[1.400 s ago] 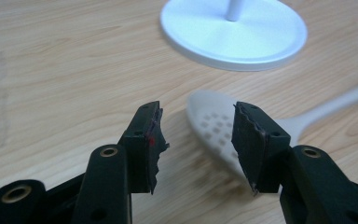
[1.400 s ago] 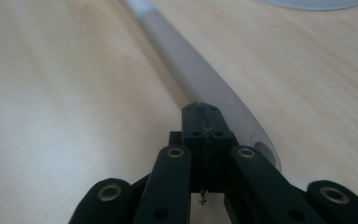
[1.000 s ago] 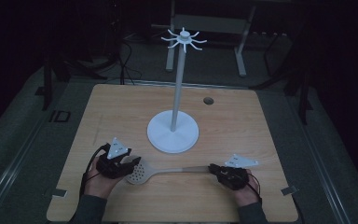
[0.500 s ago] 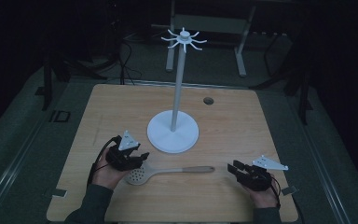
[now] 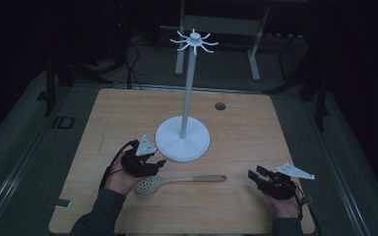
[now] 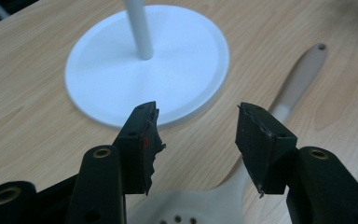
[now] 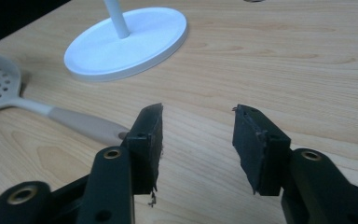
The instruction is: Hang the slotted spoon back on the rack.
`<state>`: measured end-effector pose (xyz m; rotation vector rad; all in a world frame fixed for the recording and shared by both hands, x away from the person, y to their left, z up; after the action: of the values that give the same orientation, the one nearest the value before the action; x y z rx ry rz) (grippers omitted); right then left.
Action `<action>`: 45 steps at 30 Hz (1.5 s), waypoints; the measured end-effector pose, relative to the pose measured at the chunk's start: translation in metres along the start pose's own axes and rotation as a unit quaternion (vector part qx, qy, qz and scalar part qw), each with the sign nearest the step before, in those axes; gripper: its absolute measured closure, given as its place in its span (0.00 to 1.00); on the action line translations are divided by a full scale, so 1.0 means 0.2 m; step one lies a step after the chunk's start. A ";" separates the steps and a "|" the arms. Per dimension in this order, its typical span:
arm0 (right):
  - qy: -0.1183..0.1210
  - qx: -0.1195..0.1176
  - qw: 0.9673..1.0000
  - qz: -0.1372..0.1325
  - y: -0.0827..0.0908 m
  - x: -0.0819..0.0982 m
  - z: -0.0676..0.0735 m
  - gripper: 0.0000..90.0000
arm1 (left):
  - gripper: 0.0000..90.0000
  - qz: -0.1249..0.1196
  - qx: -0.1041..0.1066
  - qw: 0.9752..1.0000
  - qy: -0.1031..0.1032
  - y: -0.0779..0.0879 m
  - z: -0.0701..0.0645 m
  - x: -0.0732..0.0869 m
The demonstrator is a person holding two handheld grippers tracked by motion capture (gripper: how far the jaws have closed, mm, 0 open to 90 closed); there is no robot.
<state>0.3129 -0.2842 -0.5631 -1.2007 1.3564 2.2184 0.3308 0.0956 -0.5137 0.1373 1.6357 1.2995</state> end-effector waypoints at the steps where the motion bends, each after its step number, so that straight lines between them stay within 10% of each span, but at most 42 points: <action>1: -0.005 0.000 1.000 -0.002 0.00 0.00 -0.01 0.56 | 0.55 0.001 0.003 1.000 -0.004 0.00 -0.01 -0.01; 12: 0.004 0.057 0.998 -0.026 0.04 -0.02 -0.04 0.57 | 0.57 0.048 0.034 0.997 -0.053 -0.07 -0.07 -0.08; 27: -0.006 0.082 0.996 -0.017 0.04 0.00 -0.07 0.60 | 0.65 0.142 0.063 0.977 -0.146 -0.22 -0.22 -0.15; 45: -0.007 0.081 0.997 -0.013 0.04 0.01 -0.07 0.60 | 0.75 0.254 0.087 0.940 -0.210 -0.40 -0.33 -0.17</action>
<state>0.3139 -0.3011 -0.5632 -1.1372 1.4751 2.0517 0.3369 -0.0032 -0.5610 0.9344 1.3796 1.3763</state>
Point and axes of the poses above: each handheld gripper's, and its own axes: y roughly backward along the jaws, x roughly out of its underside, z roughly to its left, the point moved 6 cm from there along -y, roughly forward along the jaws, and after that the axes turned 9 degrees about z, right-handed, at the moved point
